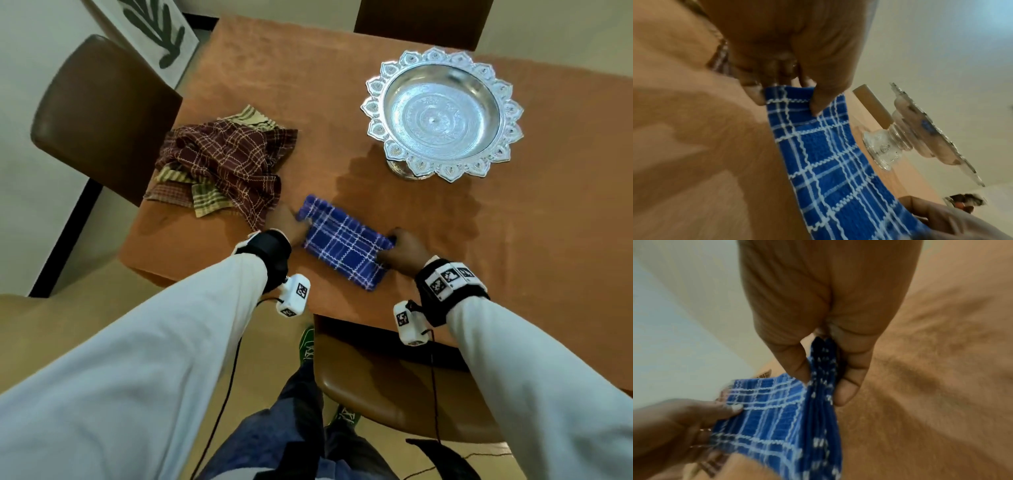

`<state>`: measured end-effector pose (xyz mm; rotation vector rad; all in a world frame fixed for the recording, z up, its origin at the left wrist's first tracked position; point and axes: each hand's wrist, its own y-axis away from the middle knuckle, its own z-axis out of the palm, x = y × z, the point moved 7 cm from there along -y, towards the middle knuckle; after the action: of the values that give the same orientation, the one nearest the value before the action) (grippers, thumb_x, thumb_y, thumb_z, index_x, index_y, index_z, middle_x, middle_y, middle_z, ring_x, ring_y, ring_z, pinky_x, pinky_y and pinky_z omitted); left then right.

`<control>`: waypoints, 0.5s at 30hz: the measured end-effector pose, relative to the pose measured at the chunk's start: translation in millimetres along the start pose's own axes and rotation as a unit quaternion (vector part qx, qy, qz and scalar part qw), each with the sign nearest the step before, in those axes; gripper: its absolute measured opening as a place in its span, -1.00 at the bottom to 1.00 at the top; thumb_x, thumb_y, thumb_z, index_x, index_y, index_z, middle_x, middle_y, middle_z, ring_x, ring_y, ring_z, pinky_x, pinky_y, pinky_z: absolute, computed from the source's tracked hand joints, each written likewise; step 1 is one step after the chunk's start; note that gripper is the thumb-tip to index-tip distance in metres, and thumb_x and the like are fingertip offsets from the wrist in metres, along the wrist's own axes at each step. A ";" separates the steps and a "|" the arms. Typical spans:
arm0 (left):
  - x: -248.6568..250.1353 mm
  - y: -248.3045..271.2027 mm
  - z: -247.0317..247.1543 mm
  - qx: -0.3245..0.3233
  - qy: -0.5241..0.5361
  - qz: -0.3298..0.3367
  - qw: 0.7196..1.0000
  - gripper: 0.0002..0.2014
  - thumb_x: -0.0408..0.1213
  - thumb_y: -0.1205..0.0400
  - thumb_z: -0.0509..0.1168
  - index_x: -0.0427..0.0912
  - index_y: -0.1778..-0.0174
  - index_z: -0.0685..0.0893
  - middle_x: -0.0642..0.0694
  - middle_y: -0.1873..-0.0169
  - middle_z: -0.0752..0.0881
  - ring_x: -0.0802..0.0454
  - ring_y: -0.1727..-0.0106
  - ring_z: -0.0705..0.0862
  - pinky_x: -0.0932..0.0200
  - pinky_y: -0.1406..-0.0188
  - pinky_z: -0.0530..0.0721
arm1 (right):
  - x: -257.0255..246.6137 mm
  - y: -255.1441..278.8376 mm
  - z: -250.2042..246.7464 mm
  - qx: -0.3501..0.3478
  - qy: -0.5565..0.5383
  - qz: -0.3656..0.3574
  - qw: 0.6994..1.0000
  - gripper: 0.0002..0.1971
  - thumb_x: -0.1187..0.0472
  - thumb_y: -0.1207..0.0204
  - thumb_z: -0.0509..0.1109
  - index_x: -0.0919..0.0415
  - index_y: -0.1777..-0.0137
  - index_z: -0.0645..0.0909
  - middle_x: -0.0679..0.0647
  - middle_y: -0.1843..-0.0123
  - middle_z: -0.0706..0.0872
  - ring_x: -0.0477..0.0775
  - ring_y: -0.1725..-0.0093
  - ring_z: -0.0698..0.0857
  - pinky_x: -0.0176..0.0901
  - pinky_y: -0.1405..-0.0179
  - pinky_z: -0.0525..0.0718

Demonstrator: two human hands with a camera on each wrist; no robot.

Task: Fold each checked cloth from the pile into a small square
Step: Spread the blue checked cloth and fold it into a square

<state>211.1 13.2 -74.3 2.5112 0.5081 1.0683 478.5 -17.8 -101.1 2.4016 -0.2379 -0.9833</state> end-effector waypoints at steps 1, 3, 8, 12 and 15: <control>9.4 -4.3 -9.0 0.041 0.018 0.026 0.999 -0.73 -0.19 -0.54 0.44 -0.18 -0.06 0.56 -0.25 -0.01 0.72 -0.18 0.01 0.67 0.05 0.03 0.60 | 4.4 8.2 5.8 -0.019 -0.066 0.017 0.997 -0.79 0.36 -0.35 0.56 0.18 0.15 0.57 0.26 0.18 0.76 0.26 0.26 0.74 0.11 0.23 0.75; 26.6 -2.2 -20.0 0.096 -0.046 0.116 0.988 -0.59 -0.25 -0.57 0.37 -0.16 -0.32 0.47 -0.23 -0.22 0.62 -0.20 -0.18 0.61 -0.04 -0.12 0.61 | 10.1 29.5 30.5 -0.104 -0.147 0.049 0.982 -0.80 0.29 -0.45 0.57 0.25 0.03 0.61 0.30 0.22 0.77 0.21 0.36 0.73 0.03 0.34 0.74; -0.9 45.5 47.2 -0.035 -0.316 0.343 0.884 -0.44 -0.45 -0.48 0.39 -0.04 -0.42 0.55 -0.14 -0.40 0.52 -0.17 -0.36 0.53 -0.04 -0.28 0.58 | 18.9 35.0 38.1 -0.106 0.124 -0.015 0.986 -0.61 -0.06 -0.64 0.34 0.31 0.06 0.70 0.29 0.21 0.77 0.18 0.30 0.69 -0.01 0.28 0.64; -46.5 67.7 94.9 -0.122 -0.368 0.371 0.844 -0.35 -0.23 -0.49 0.49 0.00 -0.52 0.46 -0.14 -0.57 0.40 -0.17 -0.54 0.40 -0.10 -0.51 0.45 | -7.9 34.9 26.9 -0.008 0.201 -0.180 0.963 -0.54 0.37 -0.54 0.28 0.15 -0.44 0.56 0.18 -0.42 0.62 0.23 -0.35 0.58 0.04 -0.28 0.60; -46.5 74.4 99.3 -0.097 -0.348 0.359 0.861 -0.39 -0.15 -0.55 0.44 -0.01 -0.54 0.44 -0.19 -0.58 0.38 -0.24 -0.56 0.37 -0.13 -0.53 0.43 | -16.6 38.8 47.1 -0.090 0.305 -0.250 0.915 -0.39 0.38 -0.60 0.26 -0.03 -0.63 0.35 0.01 -0.70 0.26 0.14 -0.61 0.30 0.04 -0.57 0.37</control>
<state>267.9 -91.3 -132.7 2.6830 -0.7526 0.2819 435.2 -64.0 -98.4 2.5002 0.6911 -0.3692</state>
